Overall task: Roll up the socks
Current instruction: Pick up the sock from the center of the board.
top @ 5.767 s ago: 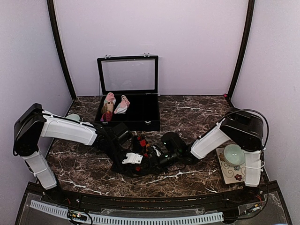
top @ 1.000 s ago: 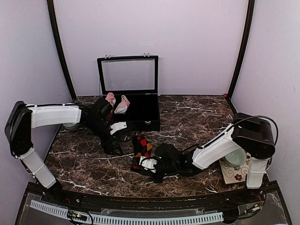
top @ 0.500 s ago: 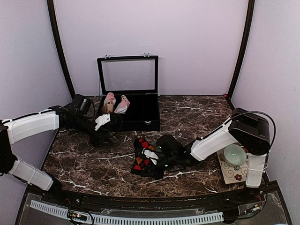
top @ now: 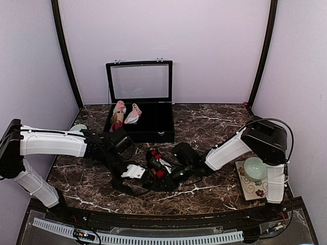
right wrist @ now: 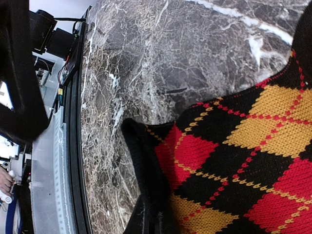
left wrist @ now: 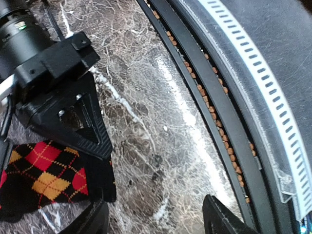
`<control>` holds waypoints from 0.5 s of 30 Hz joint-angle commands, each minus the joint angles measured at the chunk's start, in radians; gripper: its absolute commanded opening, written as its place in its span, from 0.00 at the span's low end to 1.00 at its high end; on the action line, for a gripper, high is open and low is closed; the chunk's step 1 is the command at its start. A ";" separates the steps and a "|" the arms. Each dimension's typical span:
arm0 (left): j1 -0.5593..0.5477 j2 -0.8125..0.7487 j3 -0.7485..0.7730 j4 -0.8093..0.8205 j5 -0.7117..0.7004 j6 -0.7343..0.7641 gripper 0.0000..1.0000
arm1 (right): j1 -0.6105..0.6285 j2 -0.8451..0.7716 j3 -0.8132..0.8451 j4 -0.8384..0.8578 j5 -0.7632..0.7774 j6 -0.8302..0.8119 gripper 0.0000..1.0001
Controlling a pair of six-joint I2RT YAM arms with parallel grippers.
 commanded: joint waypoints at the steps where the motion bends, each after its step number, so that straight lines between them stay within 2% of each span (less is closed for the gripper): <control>1: -0.041 0.032 -0.036 0.106 -0.087 0.034 0.69 | -0.017 0.084 -0.081 -0.234 0.071 0.041 0.00; 8: -0.071 0.120 -0.049 0.242 -0.183 0.028 0.64 | -0.031 0.089 -0.091 -0.227 0.052 0.041 0.00; 15: -0.071 0.171 -0.029 0.257 -0.205 0.030 0.63 | -0.038 0.093 -0.095 -0.215 0.034 0.043 0.00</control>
